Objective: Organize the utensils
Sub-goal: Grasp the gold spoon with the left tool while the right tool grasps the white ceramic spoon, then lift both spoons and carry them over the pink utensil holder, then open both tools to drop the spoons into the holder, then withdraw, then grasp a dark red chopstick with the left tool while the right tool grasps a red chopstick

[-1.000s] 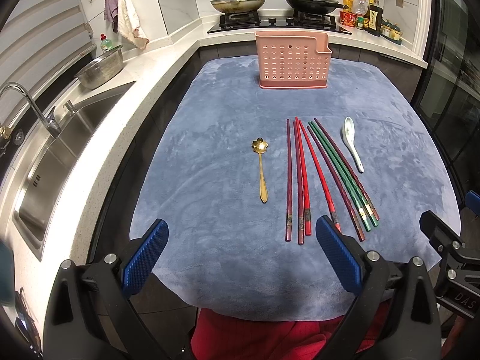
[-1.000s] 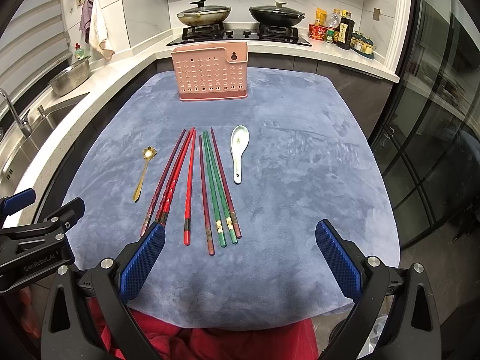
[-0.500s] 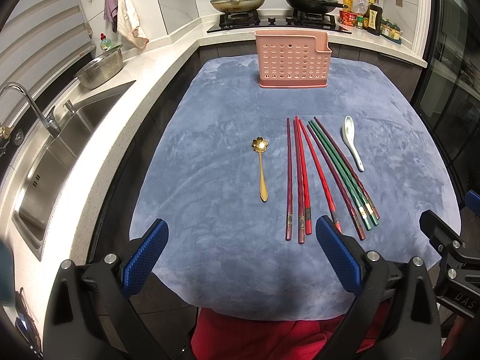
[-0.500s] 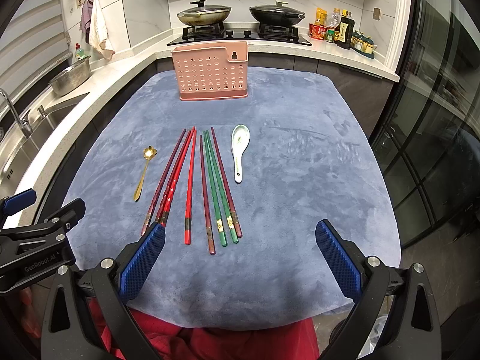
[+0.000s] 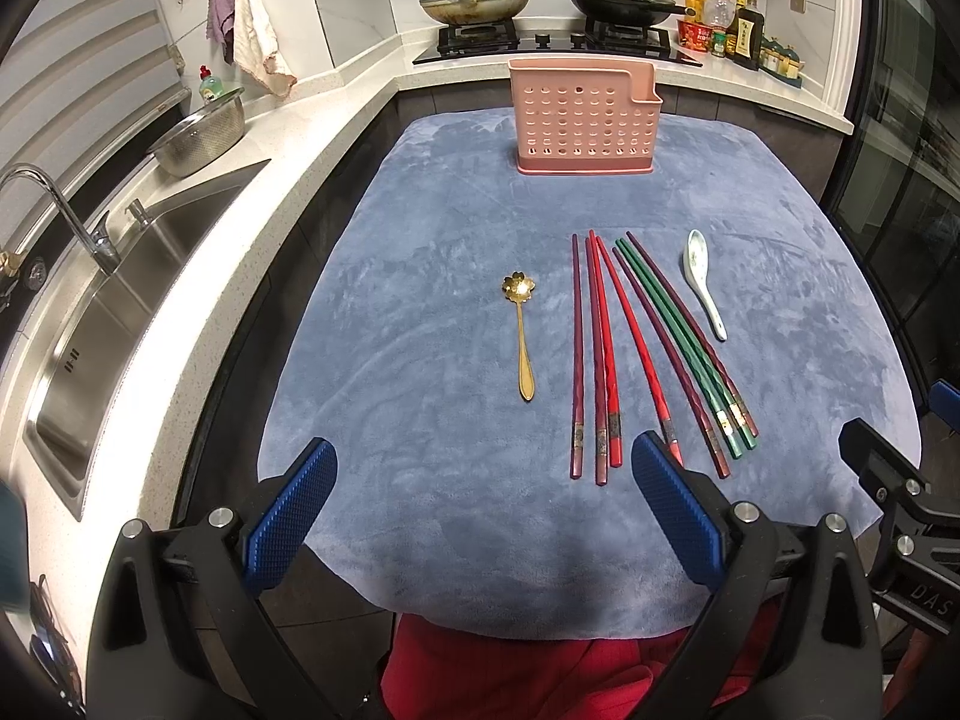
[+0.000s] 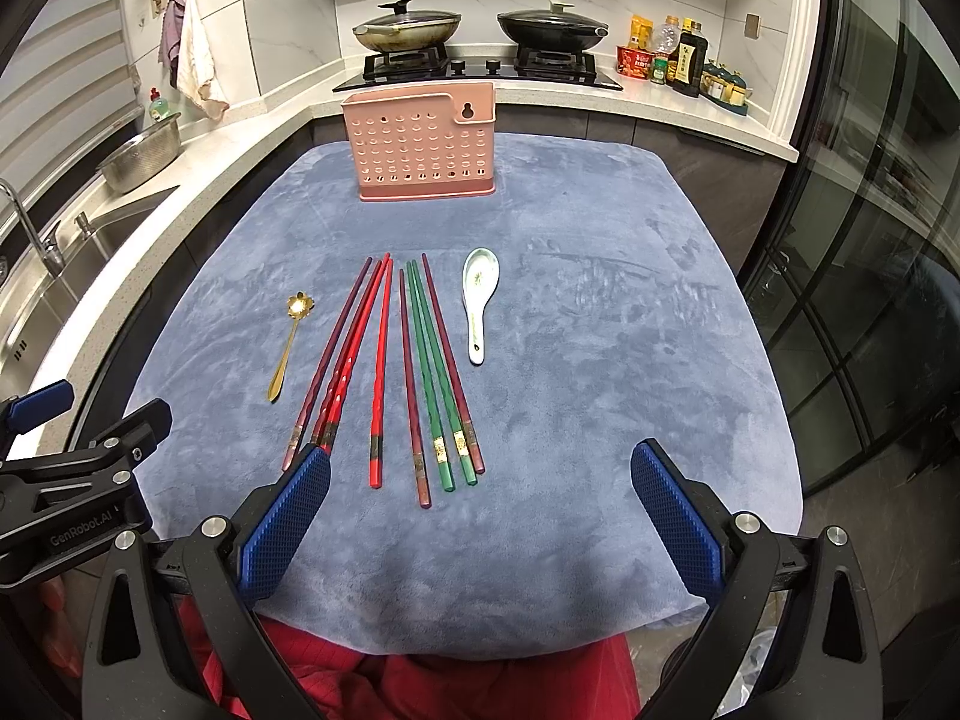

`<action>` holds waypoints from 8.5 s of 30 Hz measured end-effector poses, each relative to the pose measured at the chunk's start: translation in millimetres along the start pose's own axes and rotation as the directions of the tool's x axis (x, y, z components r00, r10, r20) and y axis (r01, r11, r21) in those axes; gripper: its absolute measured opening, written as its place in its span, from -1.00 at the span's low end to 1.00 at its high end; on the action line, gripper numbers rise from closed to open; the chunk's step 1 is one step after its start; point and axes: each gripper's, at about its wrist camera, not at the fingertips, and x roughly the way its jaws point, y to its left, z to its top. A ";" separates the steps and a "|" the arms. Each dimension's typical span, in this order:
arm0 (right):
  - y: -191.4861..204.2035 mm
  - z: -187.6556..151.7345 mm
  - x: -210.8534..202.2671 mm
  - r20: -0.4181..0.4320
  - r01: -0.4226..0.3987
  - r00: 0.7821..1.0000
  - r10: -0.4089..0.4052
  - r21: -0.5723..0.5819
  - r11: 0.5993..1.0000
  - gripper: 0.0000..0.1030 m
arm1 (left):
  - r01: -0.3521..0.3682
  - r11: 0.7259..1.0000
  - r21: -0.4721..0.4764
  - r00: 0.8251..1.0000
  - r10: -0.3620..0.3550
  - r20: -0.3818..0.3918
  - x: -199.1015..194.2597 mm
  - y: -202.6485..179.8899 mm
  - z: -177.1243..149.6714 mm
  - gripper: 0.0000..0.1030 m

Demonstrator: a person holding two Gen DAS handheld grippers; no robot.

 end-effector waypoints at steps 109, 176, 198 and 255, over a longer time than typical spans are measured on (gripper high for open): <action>-38.2 150.2 125.4 -0.003 -0.267 0.963 0.269 0.109 0.958 -0.89 | 0.249 0.961 -0.120 0.968 -0.244 0.054 75.5 37.1 162.1 -0.99; -44.6 130.3 123.7 0.049 -0.206 0.978 0.204 0.038 0.978 -0.35 | 0.110 0.989 -0.100 0.991 -0.103 0.080 105.6 24.7 142.5 0.02; -23.8 2.2 132.1 -0.156 -0.191 0.970 0.188 -0.004 0.982 -0.45 | 0.150 0.987 -0.056 0.983 -0.155 -0.101 120.6 -2.4 15.4 0.11; -20.6 -14.5 139.7 -0.201 -0.207 0.958 0.203 0.000 0.978 -0.73 | 0.217 0.974 -0.060 0.945 -0.225 -0.237 140.7 -16.3 -18.5 0.06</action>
